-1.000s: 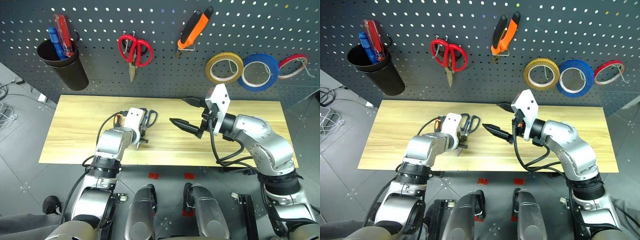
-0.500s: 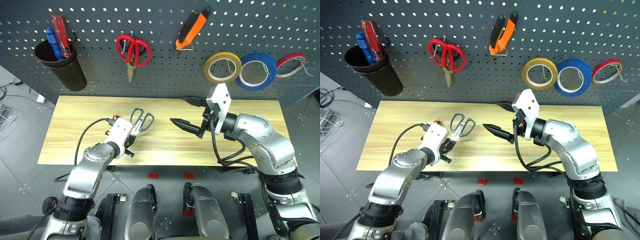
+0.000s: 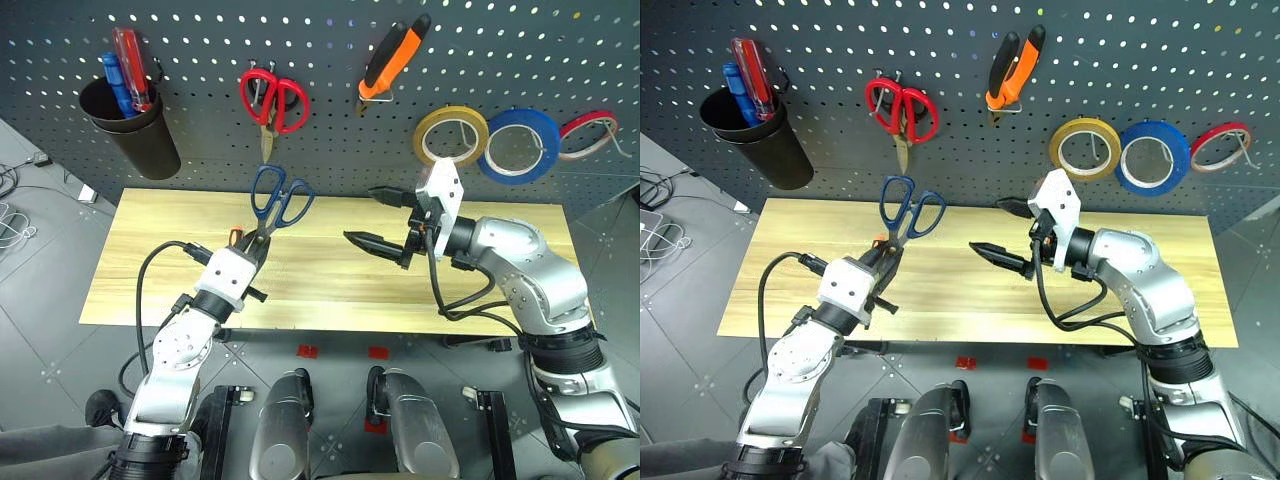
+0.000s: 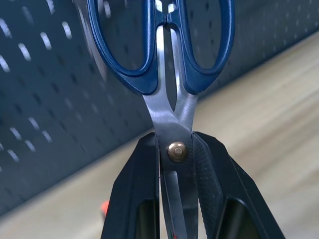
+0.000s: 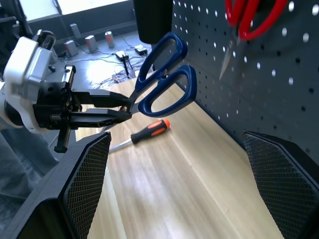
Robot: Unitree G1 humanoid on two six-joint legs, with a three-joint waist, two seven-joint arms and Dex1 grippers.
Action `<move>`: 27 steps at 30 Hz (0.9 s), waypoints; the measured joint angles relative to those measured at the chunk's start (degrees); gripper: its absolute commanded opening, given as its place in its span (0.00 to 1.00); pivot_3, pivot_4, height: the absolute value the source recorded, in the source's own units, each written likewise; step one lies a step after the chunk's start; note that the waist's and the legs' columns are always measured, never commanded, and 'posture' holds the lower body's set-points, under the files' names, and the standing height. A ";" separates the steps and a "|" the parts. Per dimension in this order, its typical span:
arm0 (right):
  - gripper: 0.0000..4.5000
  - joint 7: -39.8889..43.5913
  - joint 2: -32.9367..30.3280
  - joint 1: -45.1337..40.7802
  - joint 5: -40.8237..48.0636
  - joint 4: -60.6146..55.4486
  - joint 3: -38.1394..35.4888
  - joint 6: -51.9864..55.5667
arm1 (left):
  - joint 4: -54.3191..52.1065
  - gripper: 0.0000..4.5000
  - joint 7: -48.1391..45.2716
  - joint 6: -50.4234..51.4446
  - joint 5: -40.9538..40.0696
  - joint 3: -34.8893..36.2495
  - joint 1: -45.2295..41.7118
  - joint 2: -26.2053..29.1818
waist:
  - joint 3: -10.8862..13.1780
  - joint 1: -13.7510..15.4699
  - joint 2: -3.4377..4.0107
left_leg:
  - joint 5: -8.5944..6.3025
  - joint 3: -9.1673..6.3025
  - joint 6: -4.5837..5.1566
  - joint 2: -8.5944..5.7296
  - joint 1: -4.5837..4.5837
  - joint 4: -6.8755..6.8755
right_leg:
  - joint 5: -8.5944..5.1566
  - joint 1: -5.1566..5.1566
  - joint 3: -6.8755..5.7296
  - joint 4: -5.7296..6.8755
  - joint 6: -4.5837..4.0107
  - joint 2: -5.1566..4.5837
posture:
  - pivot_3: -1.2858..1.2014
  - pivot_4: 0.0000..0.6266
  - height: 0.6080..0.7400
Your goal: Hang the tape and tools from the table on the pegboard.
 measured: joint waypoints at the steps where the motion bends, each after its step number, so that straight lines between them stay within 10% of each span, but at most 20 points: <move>1: 1.00 0.41 -0.29 -0.17 -0.01 0.22 -0.09 -0.13 | 0.53 0.14 0.56 -1.72 0.58 0.00 -0.42 -0.06 | -0.03 0.03 -0.02 | 0.00 -0.04 0.00 0.00 -0.05 0.01 | 0.00 0.00 -0.05 -0.02 0.00 0.00 | 0.54 0.49 1.00; 27: 1.00 -1.64 1.55 -8.54 6.90 -3.04 -5.23 1.06 | 12.62 0.14 6.61 -8.40 2.56 0.69 -15.97 -6.52 | -0.40 -0.03 -0.09 | 0.17 -0.26 0.02 -0.04 -0.19 0.06 | 0.03 0.02 -0.33 0.03 -0.05 -0.02 | 0.52 0.45 1.00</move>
